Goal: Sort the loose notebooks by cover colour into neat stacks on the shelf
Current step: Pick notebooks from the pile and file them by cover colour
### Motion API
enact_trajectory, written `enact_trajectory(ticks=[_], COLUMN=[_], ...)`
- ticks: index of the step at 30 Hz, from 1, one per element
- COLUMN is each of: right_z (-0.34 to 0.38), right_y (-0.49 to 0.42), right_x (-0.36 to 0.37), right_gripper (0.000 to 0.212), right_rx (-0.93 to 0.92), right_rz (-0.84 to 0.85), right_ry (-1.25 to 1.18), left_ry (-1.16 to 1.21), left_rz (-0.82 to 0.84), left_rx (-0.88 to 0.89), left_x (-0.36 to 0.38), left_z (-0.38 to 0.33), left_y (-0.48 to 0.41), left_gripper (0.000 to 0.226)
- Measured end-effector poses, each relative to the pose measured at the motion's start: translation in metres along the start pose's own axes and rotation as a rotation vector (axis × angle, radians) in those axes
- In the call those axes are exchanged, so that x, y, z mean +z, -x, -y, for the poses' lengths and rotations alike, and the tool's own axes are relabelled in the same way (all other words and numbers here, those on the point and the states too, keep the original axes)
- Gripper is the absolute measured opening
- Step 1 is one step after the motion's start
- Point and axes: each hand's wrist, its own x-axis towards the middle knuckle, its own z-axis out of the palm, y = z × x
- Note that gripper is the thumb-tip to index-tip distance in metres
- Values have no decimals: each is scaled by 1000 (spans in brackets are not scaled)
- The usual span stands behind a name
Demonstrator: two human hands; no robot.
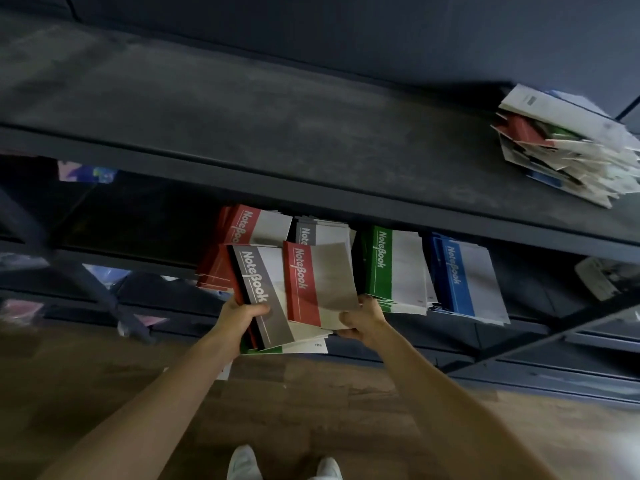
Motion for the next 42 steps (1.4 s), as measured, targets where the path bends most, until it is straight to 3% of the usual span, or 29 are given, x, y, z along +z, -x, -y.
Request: enact_trajectory(ticks=[4, 15, 27, 32, 37, 42], right_z=[-3, -11, -20, -19, -17, -14], right_y=[2, 4, 13, 16, 16, 20], right_x=[6, 15, 5, 8, 18, 20], right_gripper=[34, 52, 37, 20, 14, 10], right_rx=[-1, 20, 25, 21, 45, 28], right_rz=[-31, -87, -184, -152, -5, 33], right_ry=[-8, -85, -36, 100, -73, -173], left_ry=[-19, -76, -113, -170, -178, -187], left_rz=[28, 89, 151, 198, 196, 190], left_rx=[17, 8, 10, 31, 6, 8], left_x=[-5, -14, -5, 2, 3, 1], left_z=[-3, -6, -4, -8, -11, -16], left_y=[-4, -14, -12, -5, -7, -10], left_gripper=[36, 38, 33, 48, 48, 47])
